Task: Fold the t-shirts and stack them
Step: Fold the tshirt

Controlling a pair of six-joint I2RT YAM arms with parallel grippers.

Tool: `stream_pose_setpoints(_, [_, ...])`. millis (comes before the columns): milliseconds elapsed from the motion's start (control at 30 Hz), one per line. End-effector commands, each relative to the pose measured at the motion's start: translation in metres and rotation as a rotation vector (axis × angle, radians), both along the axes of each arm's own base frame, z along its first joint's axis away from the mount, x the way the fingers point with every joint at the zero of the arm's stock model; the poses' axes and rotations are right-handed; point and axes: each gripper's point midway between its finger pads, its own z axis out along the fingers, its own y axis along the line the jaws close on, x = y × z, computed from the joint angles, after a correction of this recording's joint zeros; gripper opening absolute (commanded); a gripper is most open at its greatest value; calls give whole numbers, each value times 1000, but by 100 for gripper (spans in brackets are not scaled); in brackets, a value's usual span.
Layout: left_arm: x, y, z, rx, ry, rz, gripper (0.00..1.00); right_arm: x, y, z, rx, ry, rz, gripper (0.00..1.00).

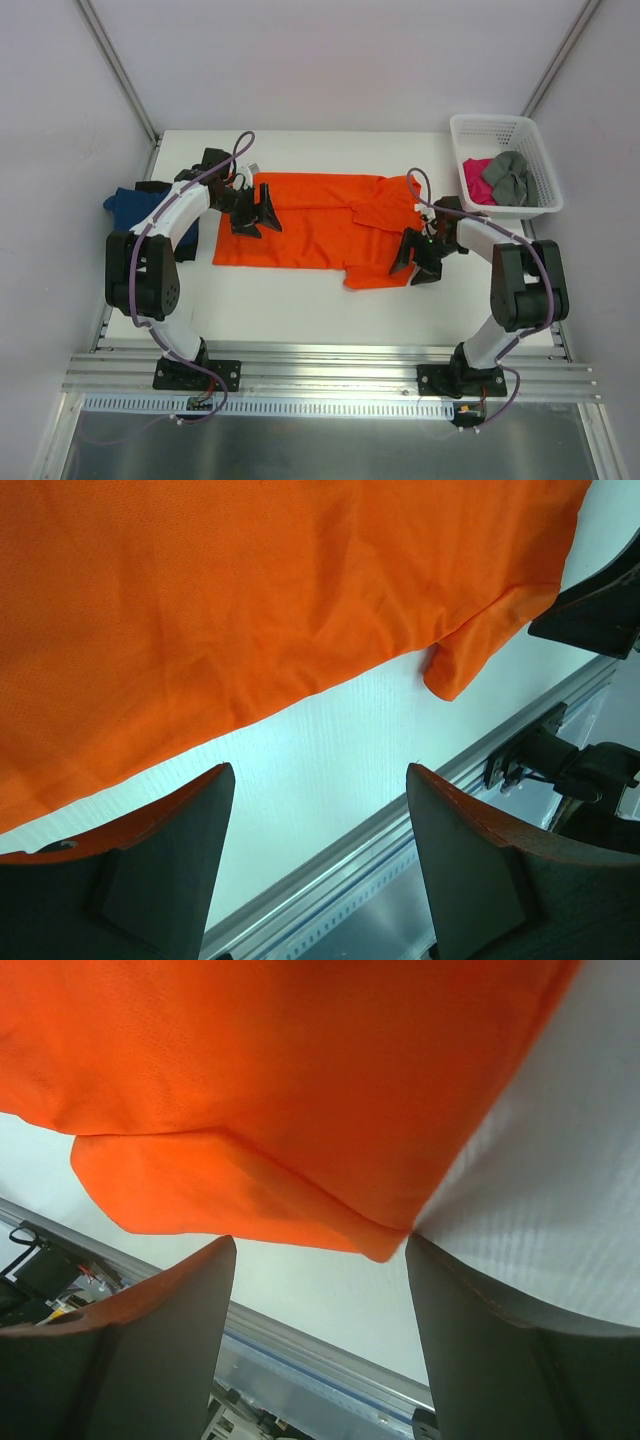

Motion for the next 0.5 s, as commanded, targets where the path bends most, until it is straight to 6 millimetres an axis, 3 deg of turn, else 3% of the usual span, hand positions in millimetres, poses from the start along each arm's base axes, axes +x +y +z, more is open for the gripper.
stream_pose_setpoints(0, [-4, -2, 6, -8, -9, -4, 70, 17, 16, 5, 26, -37, 22, 73])
stream_pose_setpoints(200, [-1, -1, 7, -3, -19, -4, 70, 19, 43, 11, 71, -27, 63, 72])
stream_pose_setpoints(467, [1, -2, 5, -13, -2, 2, 70, 6, 52, 34, 97, -51, 66, 68])
